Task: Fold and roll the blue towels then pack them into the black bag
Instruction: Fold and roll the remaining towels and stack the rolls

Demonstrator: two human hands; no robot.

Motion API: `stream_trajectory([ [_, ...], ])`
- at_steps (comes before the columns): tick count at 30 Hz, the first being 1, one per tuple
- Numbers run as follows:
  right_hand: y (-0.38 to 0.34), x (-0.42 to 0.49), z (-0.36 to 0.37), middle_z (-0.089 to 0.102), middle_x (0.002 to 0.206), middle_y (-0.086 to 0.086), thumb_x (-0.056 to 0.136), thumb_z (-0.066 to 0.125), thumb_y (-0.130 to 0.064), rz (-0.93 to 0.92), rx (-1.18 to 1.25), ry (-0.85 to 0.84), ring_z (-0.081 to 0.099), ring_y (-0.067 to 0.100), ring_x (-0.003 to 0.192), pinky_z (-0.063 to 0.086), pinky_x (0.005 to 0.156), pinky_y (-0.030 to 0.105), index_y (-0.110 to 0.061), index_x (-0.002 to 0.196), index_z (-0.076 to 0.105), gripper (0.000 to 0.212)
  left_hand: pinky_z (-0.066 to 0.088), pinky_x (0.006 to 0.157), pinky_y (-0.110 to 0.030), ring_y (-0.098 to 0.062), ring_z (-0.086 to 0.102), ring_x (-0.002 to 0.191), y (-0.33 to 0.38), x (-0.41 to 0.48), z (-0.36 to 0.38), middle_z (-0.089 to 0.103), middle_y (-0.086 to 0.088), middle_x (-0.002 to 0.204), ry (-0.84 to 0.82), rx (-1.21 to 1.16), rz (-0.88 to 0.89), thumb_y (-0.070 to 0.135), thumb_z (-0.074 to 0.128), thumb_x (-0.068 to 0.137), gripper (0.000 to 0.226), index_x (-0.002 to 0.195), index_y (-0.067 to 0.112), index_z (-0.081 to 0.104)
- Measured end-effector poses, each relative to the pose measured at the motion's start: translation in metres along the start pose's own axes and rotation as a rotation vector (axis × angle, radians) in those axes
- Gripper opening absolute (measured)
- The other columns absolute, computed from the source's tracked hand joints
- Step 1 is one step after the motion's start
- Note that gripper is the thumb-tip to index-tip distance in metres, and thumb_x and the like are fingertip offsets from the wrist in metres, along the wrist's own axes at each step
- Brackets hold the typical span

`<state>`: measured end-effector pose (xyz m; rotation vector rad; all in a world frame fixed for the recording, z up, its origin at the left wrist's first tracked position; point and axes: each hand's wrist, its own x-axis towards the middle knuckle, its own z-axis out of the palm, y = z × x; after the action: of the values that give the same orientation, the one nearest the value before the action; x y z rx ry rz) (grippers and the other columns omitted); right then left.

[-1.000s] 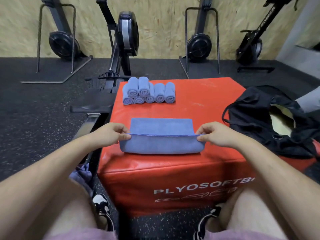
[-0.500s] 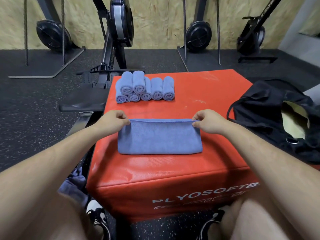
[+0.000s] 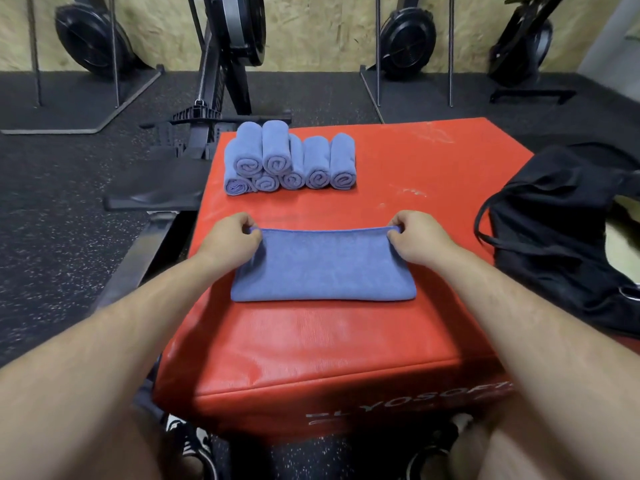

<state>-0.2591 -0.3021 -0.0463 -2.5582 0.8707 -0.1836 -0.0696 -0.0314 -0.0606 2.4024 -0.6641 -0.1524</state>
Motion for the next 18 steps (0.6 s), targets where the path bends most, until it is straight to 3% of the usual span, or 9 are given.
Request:
stream_trajectory([
  [4,-0.002,0.003,0.01,0.067,0.113,0.013,0.091,0.053,-0.015,0.046,-0.044,0.067,0.062,0.033,0.105,0.047,0.082,0.036,-0.013,0.108,0.064,0.02,0.038,0.072,-0.033,-0.03,0.058,0.089,-0.009,0.007,0.013,0.063,-0.008,0.089,0.047,0.076,0.026,0.018,0.058,0.091,0.009,0.09,0.009,0.059],
  [6,-0.011,-0.002,0.013,0.056,0.122,0.016,0.094,0.053,-0.017,0.065,-0.182,0.141,0.058,0.038,0.11,0.048,0.087,0.042,-0.011,0.122,0.055,0.029,0.042,0.081,-0.041,-0.036,0.055,0.1,-0.007,0.003,0.018,0.059,-0.013,0.102,0.166,0.193,0.037,0.024,0.059,0.091,0.016,0.098,0.009,0.059],
  [9,-0.039,-0.018,0.018,0.053,0.124,0.013,0.09,0.055,-0.018,-0.067,-0.417,0.317,0.054,0.035,0.113,0.044,0.088,0.043,-0.013,0.125,0.053,0.035,0.041,0.087,-0.047,-0.035,0.054,0.106,0.013,-0.011,0.026,0.058,-0.013,0.114,0.307,0.337,0.154,0.028,0.058,0.091,0.024,0.108,0.012,0.06],
  [11,-0.061,-0.031,0.03,0.052,0.135,0.01,0.09,0.051,-0.017,-0.206,-0.356,0.274,0.048,0.031,0.126,0.041,0.095,0.043,-0.013,0.131,0.052,0.041,0.042,0.088,-0.045,-0.032,0.057,0.108,0.03,-0.023,0.035,0.061,-0.008,0.117,0.215,0.294,0.33,0.032,0.049,0.092,0.029,0.111,0.014,0.061],
  [13,-0.076,-0.04,0.049,0.04,0.154,0.008,0.094,0.046,-0.018,-0.288,-0.285,0.136,0.033,0.026,0.144,0.032,0.109,0.042,-0.012,0.144,0.044,0.051,0.042,0.1,-0.044,-0.027,0.054,0.124,0.041,-0.033,0.049,0.061,-0.007,0.131,0.033,0.279,0.443,0.039,0.037,0.092,0.049,0.126,0.013,0.06],
  [15,-0.08,-0.044,0.067,0.027,0.162,0.006,0.099,0.039,-0.022,-0.298,-0.242,0.017,0.018,0.024,0.151,0.022,0.118,0.04,-0.013,0.152,0.034,0.054,0.028,0.117,-0.046,-0.025,0.036,0.144,0.045,-0.04,0.064,0.045,-0.005,0.153,-0.134,0.305,0.429,0.038,0.035,0.098,0.054,0.146,0.015,0.045],
  [18,-0.075,-0.042,0.082,0.02,0.165,0.003,0.104,0.029,-0.029,-0.252,-0.188,-0.067,0.011,0.023,0.153,0.014,0.123,0.043,-0.017,0.156,0.026,0.053,0.009,0.123,-0.045,-0.02,0.013,0.153,0.042,-0.041,0.075,0.021,0.003,0.164,-0.219,0.348,0.379,0.036,0.031,0.105,0.054,0.157,0.023,0.025],
])
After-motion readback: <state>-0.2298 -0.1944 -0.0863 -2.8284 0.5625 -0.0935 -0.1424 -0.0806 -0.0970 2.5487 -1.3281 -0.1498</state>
